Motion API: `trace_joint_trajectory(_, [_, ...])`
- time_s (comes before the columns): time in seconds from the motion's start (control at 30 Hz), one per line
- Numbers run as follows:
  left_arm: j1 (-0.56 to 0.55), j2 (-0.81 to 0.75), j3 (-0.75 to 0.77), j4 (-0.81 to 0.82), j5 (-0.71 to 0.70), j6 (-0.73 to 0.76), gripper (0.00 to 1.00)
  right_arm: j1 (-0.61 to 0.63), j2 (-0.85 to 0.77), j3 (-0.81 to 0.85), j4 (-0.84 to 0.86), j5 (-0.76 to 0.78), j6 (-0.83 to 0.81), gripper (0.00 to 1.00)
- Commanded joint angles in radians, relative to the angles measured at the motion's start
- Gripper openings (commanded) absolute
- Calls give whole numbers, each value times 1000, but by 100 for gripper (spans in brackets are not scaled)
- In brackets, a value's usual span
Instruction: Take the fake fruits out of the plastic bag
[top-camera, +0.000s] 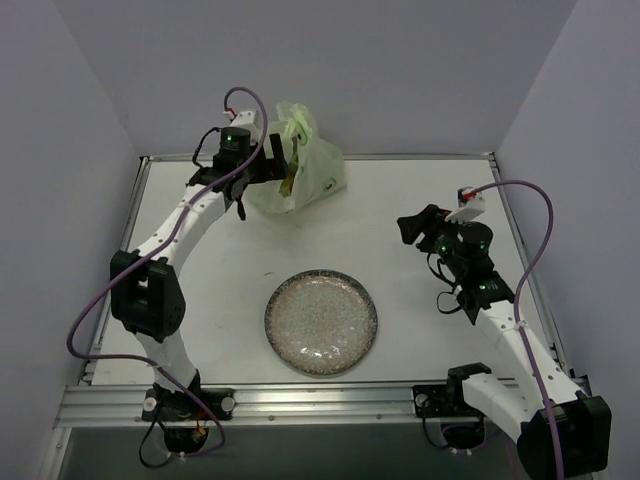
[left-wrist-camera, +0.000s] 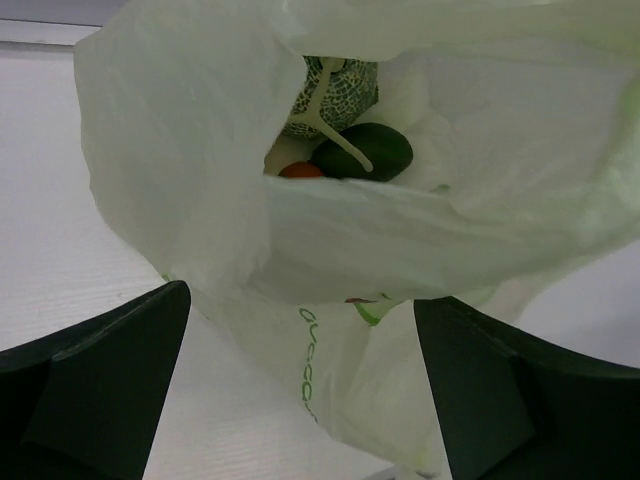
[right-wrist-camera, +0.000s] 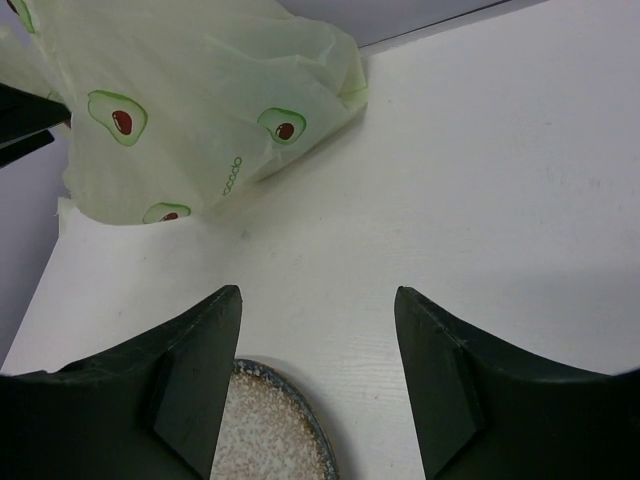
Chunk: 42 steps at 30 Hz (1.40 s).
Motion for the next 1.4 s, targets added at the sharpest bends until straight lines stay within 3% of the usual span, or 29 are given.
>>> trace_joint_trajectory(0.0, [8,56,119,1,-32,82,92,8,10,16,65,-45,-9,59])
trace_joint_trajectory(0.03, [7,72,154,-7,-39,91,83,11,17,16,74,-54,-12,59])
trace_joint_trajectory(0.07, [8,98,164,-10,-55,94,54,14,24,15,81,-65,-12,59])
trace_joint_trajectory(0.13, [5,96,158,2,-73,97,29,22,49,16,97,-100,-17,59])
trace_joint_trajectory(0.17, [-3,85,141,37,-79,88,12,32,62,19,111,-126,-24,59])
trace_joint_trajectory(0.23, [-16,39,100,77,-79,74,3,46,99,24,117,-142,-29,59])
trace_joint_trajectory(0.33, [-52,-19,12,140,-50,45,3,97,129,33,136,-137,-52,63])
trace_joint_trajectory(0.47, [-75,-73,-144,296,58,-66,2,199,168,59,168,-113,-115,83])
trace_joint_trajectory(0.57, [-76,-119,-227,396,106,-145,2,281,214,163,64,-4,-178,90])
trace_joint_trajectory(0.77, [-81,-226,-400,504,132,-228,2,310,347,364,68,108,-238,93])
trace_joint_trajectory(0.93, [-81,-314,-514,545,141,-266,3,288,585,618,-10,170,-310,93])
trace_joint_trajectory(1.03, [-78,-335,-569,625,175,-326,2,287,711,691,2,260,-299,92])
trace_joint_trajectory(1.17, [-81,-357,-572,599,183,-322,2,282,824,765,38,363,-273,83])
trace_joint_trajectory(1.27, [-79,-377,-583,574,178,-306,2,281,811,734,73,371,-264,75])
trace_joint_trajectory(1.3, [-78,-384,-591,574,177,-306,2,281,801,725,76,380,-258,64])
trace_joint_trajectory(1.33, [-78,-388,-600,582,178,-315,2,282,789,714,64,389,-255,38])
trace_joint_trajectory(1.37, [-78,-392,-626,589,181,-323,2,287,747,702,58,398,-253,32])
